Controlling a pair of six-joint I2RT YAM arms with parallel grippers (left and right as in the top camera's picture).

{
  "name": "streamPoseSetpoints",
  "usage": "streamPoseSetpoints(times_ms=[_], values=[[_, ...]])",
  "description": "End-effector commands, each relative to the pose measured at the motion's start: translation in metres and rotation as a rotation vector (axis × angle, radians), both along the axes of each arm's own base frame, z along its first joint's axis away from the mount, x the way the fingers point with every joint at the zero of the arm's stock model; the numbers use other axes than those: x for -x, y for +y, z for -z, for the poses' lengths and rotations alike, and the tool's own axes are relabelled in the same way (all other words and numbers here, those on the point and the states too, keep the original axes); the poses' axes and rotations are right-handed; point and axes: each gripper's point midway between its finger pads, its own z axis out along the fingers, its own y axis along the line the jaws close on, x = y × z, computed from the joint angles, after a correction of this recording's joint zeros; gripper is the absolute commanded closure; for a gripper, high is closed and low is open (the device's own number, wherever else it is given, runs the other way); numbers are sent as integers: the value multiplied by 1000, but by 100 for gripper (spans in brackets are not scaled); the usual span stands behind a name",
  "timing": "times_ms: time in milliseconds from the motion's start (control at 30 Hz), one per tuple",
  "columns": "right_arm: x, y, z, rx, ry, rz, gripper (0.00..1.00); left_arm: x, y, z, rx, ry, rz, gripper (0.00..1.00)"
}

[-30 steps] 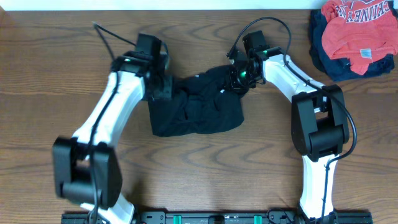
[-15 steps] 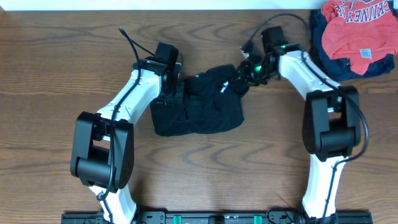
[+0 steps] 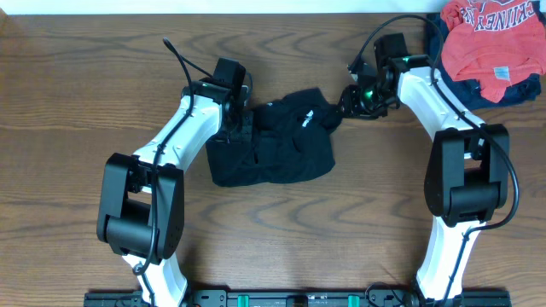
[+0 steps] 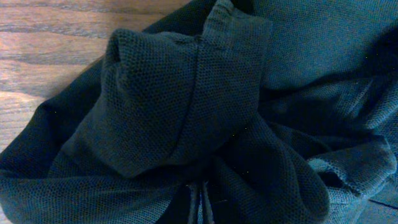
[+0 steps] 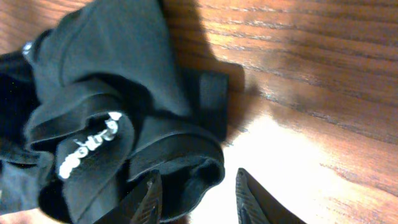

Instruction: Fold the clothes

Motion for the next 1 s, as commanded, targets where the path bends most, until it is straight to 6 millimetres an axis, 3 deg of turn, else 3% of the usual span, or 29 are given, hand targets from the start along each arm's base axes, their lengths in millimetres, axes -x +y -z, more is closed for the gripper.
streamPoseSetpoints(times_ms=[0,333,400,500,800,967], values=[[7,3,6,28,-12,-28,65,0,-1,4,-5,8,-4,94],[4,18,13,0,-50,-39,78,0,-1,4,-5,8,-4,94],[2,25,11,-13,-66,-49,74,0,-1,4,-5,8,-4,94],[3,34,11,-13,-77,-68,48,0,-1,4,-5,8,-4,94],[-8,42,8,-24,-138,-84,42,0,-1,4,-5,8,-4,94],[-8,36,20,29,-139,-102,37,0,0,4,-5,8,-4,94]])
